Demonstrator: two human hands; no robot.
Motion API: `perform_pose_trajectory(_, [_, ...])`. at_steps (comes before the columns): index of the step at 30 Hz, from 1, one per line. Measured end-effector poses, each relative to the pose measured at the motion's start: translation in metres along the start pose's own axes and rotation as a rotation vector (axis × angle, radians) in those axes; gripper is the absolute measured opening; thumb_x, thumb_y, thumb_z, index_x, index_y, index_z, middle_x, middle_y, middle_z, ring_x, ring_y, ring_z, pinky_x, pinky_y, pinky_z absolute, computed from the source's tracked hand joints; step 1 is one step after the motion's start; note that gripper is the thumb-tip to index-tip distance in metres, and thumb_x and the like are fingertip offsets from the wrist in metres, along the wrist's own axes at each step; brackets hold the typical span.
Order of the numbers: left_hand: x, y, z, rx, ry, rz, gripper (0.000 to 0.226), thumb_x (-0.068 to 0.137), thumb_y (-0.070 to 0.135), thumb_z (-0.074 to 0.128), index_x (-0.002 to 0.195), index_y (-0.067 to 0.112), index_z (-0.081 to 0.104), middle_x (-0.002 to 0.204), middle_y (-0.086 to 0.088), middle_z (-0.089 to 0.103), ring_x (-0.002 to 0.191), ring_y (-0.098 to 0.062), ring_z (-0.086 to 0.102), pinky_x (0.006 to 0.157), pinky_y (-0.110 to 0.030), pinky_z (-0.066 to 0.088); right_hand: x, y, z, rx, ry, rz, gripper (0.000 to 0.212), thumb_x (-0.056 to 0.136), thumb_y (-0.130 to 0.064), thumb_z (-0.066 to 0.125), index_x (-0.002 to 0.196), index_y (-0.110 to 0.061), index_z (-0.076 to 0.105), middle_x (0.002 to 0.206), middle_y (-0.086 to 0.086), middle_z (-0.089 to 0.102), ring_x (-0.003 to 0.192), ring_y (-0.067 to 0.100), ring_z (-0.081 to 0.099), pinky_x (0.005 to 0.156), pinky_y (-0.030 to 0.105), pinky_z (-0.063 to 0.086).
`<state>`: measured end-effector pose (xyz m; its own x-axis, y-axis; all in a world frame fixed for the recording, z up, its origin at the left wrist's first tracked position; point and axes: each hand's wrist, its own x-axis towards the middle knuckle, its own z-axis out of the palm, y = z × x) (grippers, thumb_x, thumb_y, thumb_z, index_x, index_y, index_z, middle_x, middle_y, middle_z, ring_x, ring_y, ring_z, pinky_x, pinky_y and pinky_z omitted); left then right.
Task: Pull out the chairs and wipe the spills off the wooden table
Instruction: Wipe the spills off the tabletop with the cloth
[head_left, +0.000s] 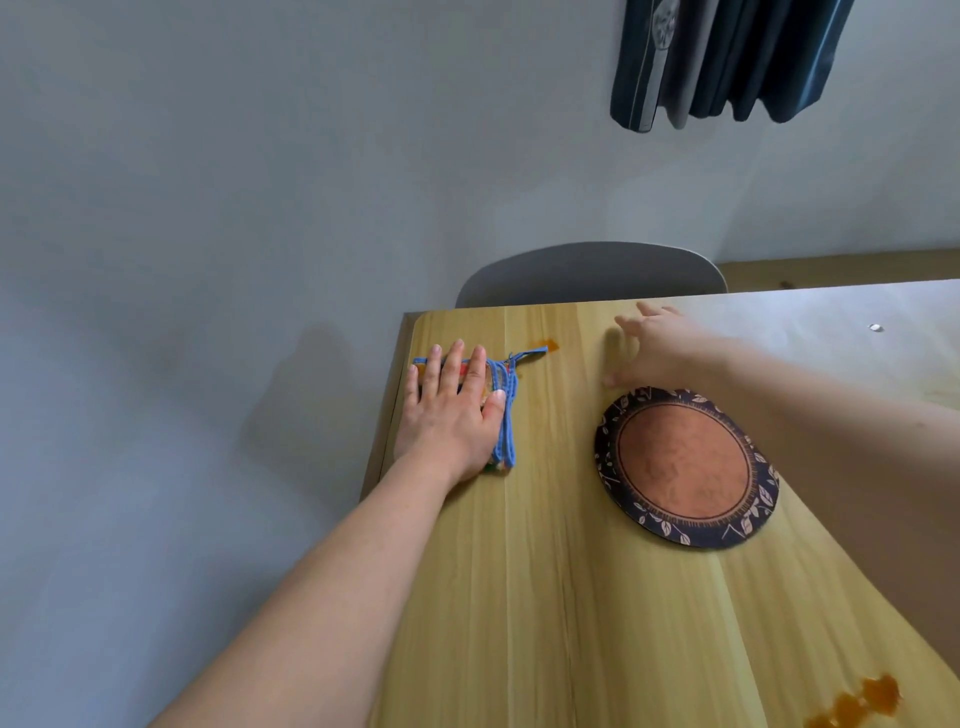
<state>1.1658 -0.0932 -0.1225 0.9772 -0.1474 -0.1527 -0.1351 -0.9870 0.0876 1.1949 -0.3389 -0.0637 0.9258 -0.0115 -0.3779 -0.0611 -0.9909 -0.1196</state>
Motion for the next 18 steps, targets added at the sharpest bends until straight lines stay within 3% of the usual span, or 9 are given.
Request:
perform_pose_trajectory(3, [0.015, -0.001, -0.003, -0.001, 0.005, -0.003, 0.063, 0.102, 0.053, 0.011, 0.157, 0.028, -0.009, 0.165, 0.002, -0.016, 0.15, -0.019, -0.021, 0.121, -0.045, -0.013, 0.011, -0.001, -0.002, -0.033, -0.065, 0.018, 0.1, 0.074, -0.061, 0.07, 0.153, -0.021, 0.023, 0.158, 0.005, 0.019, 0.143, 0.029, 0.026, 0.112, 0.042, 0.032])
perform_pose_trajectory(6, [0.034, 0.0, -0.006, -0.005, 0.009, -0.007, 0.064, 0.102, 0.053, 0.012, 0.157, 0.028, -0.007, 0.165, 0.003, -0.014, 0.15, -0.019, -0.02, 0.121, -0.045, -0.013, 0.02, -0.001, -0.004, -0.042, -0.097, 0.026, 0.099, 0.071, -0.063, 0.071, 0.15, -0.021, 0.029, 0.144, 0.003, 0.035, 0.118, 0.029, 0.052, 0.094, 0.038, 0.047])
perform_pose_trajectory(9, [0.049, -0.002, -0.008, -0.003, 0.022, -0.004, 0.063, 0.102, 0.053, 0.013, 0.158, 0.028, -0.005, 0.166, 0.003, -0.012, 0.151, -0.019, -0.017, 0.121, -0.046, -0.011, 0.021, 0.001, -0.006, -0.036, -0.105, 0.019, 0.099, 0.072, -0.065, 0.069, 0.152, -0.025, 0.026, 0.14, -0.002, 0.039, 0.103, 0.024, 0.057, 0.09, 0.036, 0.05])
perform_pose_trajectory(13, [0.068, -0.001, -0.012, -0.002, 0.027, -0.02, 0.063, 0.102, 0.052, 0.014, 0.158, 0.028, -0.002, 0.166, 0.002, -0.008, 0.151, -0.019, -0.014, 0.121, -0.047, -0.01, 0.02, 0.009, -0.007, -0.067, -0.102, 0.002, 0.09, 0.08, -0.061, 0.064, 0.153, -0.029, 0.023, 0.157, -0.005, 0.023, 0.13, 0.023, 0.044, 0.103, 0.036, 0.042])
perform_pose_trajectory(18, [0.085, -0.001, -0.016, -0.002, 0.039, -0.031, 0.063, 0.102, 0.051, 0.014, 0.158, 0.028, -0.002, 0.166, 0.002, -0.008, 0.152, -0.02, -0.013, 0.121, -0.046, -0.01, 0.019, 0.013, -0.008, -0.059, -0.101, -0.03, 0.088, 0.082, -0.057, 0.064, 0.153, -0.03, 0.021, 0.162, -0.006, 0.011, 0.137, 0.023, 0.037, 0.107, 0.036, 0.039])
